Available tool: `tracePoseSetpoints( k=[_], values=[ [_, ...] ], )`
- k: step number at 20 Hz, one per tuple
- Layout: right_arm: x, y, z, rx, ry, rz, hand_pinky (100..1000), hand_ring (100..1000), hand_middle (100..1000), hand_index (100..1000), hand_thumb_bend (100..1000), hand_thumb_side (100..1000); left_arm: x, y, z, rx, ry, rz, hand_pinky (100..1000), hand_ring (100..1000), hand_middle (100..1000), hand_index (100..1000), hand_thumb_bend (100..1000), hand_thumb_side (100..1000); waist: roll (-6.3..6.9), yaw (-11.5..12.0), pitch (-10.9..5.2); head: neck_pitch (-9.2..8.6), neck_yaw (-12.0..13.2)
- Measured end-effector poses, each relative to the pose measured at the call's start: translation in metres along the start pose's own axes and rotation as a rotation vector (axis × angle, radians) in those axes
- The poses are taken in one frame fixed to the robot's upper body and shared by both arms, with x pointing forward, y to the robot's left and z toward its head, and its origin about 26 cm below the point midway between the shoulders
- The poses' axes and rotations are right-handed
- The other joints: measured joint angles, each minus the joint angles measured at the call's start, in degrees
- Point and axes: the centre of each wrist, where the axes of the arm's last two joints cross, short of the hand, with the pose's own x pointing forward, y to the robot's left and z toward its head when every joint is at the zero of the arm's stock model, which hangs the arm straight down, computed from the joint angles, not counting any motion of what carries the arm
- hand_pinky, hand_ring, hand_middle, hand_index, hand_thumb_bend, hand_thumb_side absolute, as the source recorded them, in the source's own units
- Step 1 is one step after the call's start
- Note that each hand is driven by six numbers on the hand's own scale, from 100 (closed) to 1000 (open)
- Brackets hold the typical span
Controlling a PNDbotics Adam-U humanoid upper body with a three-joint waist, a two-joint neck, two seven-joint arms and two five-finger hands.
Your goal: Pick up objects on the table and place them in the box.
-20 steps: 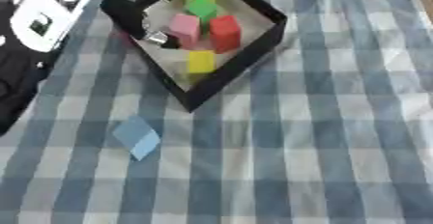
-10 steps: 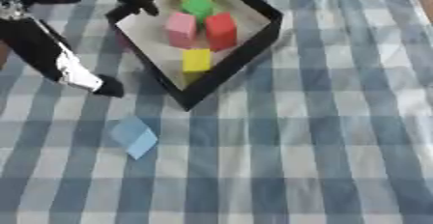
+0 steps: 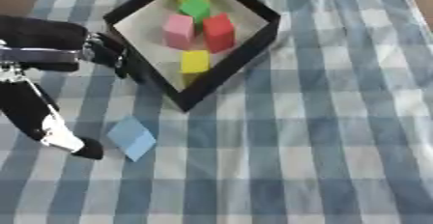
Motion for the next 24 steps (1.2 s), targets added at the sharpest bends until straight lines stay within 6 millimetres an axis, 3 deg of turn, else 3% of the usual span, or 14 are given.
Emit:
tracePoseSetpoints(
  k=[10,19,24],
  values=[
    [0.0,0.001,0.001,0.008,0.004,0.002,809,804,712,831,100,684,-0.001,-0.008,-0.01,-0.039,0.036,0.0,826,770,832,869,533,372,0.0,-0.2,0.0,-0.06,0.2],
    [-0.001,0.006,0.004,0.031,0.014,0.0,809,804,711,831,100,690,-0.026,-0.019,-0.04,-0.107,0.067,-0.049,842,799,854,875,573,326,-0.01,-0.5,0.0,-0.07,0.2],
    [-0.002,0.008,0.005,0.032,0.018,-0.005,810,803,711,831,100,691,-0.041,-0.025,-0.052,-0.143,0.081,-0.078,849,808,856,873,612,245,-0.01,-0.6,0.0,-0.07,0.5]
  ],
)
